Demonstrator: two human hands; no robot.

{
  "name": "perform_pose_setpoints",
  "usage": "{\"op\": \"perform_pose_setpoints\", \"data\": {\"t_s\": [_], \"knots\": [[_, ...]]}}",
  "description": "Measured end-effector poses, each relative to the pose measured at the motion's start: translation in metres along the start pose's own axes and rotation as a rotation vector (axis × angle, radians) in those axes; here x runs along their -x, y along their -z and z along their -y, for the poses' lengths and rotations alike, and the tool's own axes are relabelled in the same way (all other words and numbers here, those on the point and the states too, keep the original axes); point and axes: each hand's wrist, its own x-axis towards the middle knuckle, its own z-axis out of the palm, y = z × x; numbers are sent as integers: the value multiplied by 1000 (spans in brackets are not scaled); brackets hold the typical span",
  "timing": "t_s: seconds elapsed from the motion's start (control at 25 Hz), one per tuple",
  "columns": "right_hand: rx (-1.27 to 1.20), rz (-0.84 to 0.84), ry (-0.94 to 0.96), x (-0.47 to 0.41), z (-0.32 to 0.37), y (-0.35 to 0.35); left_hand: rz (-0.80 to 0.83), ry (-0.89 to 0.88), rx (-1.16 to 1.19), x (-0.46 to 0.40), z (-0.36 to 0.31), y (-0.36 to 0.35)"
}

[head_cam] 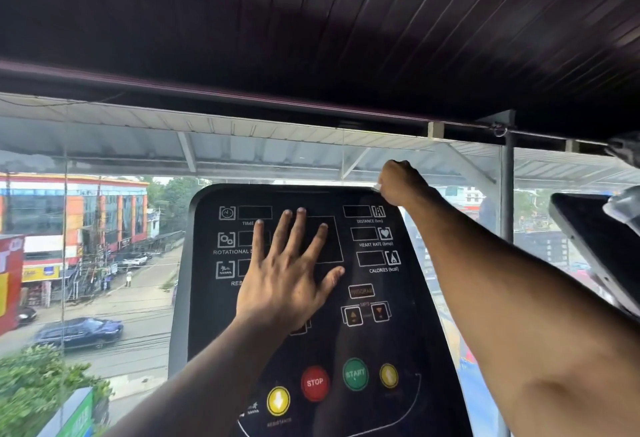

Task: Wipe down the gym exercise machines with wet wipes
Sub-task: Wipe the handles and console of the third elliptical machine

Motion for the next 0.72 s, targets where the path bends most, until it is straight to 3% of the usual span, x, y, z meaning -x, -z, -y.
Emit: {"op": "perform_pose_setpoints", "data": {"t_s": [0.2,0.32,0.56,0.72], "knots": [[-165,104,311,-2,57,-6,14,-6,-3,-2,-2,2],[-166,146,386,-2,72,-9,9,3,9,-1,-2,4],[-127,93,83,-10,31,-1,23,1,20,-2,-2,6],[67,20,-34,2,41,4,20,-3,18,0,-1,3]]}}
